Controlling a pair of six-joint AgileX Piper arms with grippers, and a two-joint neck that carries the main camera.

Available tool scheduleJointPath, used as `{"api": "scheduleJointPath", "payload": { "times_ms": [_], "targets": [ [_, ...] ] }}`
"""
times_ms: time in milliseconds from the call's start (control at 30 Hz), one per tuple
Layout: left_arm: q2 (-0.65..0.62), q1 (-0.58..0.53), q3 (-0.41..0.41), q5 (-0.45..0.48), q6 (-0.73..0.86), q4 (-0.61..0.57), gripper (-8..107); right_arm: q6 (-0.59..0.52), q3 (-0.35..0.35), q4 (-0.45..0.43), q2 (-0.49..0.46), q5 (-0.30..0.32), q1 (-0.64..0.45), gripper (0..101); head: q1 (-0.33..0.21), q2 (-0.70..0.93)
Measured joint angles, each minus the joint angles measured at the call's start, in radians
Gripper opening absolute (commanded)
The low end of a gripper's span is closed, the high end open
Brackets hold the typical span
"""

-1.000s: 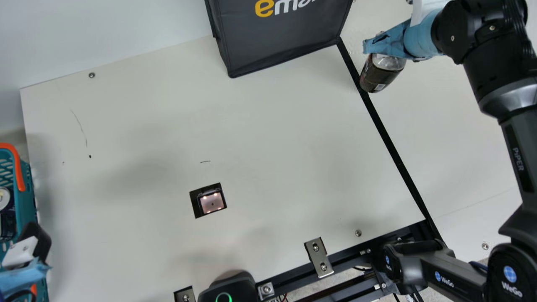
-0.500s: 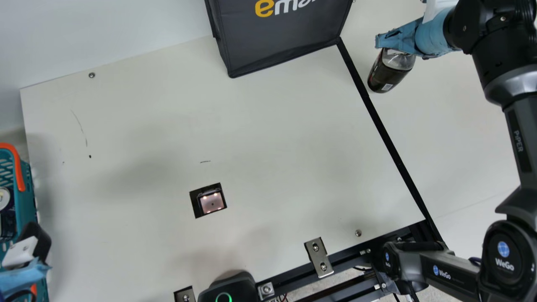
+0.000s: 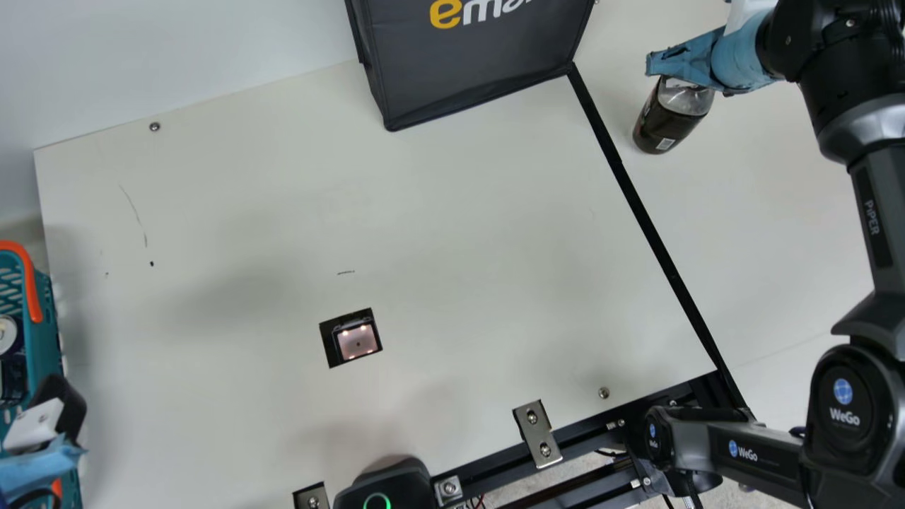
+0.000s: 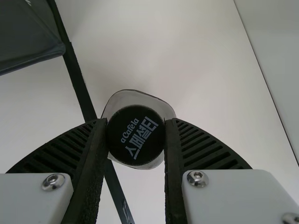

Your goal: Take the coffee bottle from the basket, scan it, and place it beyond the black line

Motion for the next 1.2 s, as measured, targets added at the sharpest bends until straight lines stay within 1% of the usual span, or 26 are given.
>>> {"api": "scheduleJointPath", "payload": {
  "times_ms": [267, 867, 1200],
  "targets": [
    [0.0, 0.0, 0.0, 0.0, 0.0, 0.0, 90, 0.0, 0.0, -0.011, 0.012, -0.005, -0.005, 0, 0.0, 0.0],
    [0.0, 0.0, 0.0, 0.0, 0.0, 0.0, 90, 0.038, -0.01, -0.028, 0.039, -0.018, -0.003, 0, 0.0, 0.002],
    [0.0, 0.0, 0.0, 0.0, 0.0, 0.0, 90, 0.05, -0.006, -0.031, 0.042, -0.023, 0.009, 33, 0.0, 0.002]
  ]
}}
